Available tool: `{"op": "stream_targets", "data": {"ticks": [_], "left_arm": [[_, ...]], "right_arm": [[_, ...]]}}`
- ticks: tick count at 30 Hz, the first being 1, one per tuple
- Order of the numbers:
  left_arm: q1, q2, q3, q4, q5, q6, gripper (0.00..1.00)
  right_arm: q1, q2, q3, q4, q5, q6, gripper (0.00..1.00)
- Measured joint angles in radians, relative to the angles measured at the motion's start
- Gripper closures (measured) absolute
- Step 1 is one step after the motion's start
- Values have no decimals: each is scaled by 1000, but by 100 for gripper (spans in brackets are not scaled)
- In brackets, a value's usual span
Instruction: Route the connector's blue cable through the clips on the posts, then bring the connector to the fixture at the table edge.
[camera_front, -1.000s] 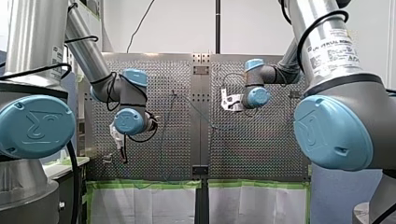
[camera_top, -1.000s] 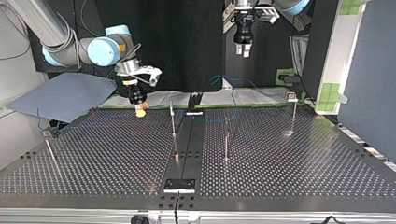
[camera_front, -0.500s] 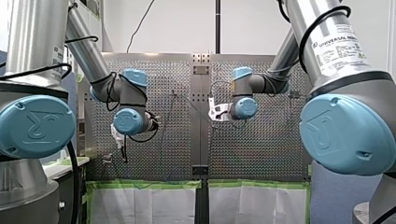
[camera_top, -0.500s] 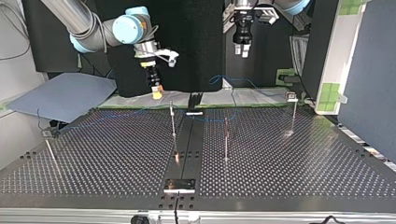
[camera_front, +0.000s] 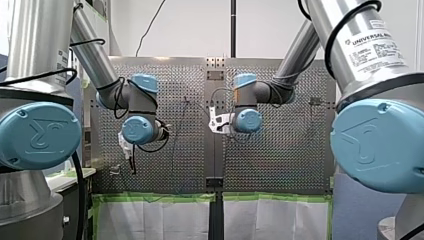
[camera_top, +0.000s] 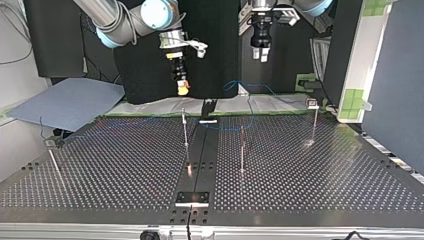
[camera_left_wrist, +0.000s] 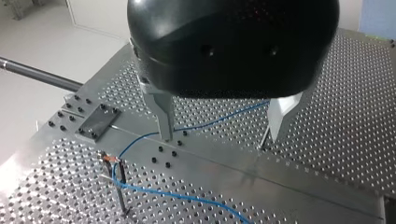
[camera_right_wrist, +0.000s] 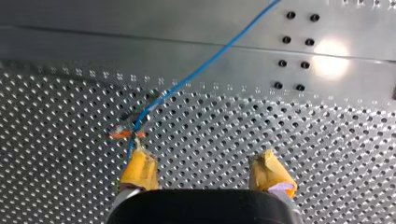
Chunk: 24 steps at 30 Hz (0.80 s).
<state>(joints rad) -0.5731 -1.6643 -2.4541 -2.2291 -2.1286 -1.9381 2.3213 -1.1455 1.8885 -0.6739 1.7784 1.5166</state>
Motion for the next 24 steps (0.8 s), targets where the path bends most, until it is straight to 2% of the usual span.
{"op": "stream_targets", "data": {"ticks": [4, 7, 17, 21, 24], "left_arm": [[0, 0, 0, -12, -19, 14, 0], [0, 0, 0, -28, -30, 30, 0], [0, 0, 0, -57, -39, 92, 0], [0, 1, 0, -57, -38, 101, 0], [1, 1, 0, -56, -37, 105, 0]], "right_arm": [[35, 0, 11, 24, 35, 30, 0], [57, 0, 28, 34, 57, 44, 0], [136, 0, 64, 44, 135, 66, 0], [166, 0, 71, 40, 165, 68, 0], [179, -1, 71, 39, 179, 67, 0]]}}
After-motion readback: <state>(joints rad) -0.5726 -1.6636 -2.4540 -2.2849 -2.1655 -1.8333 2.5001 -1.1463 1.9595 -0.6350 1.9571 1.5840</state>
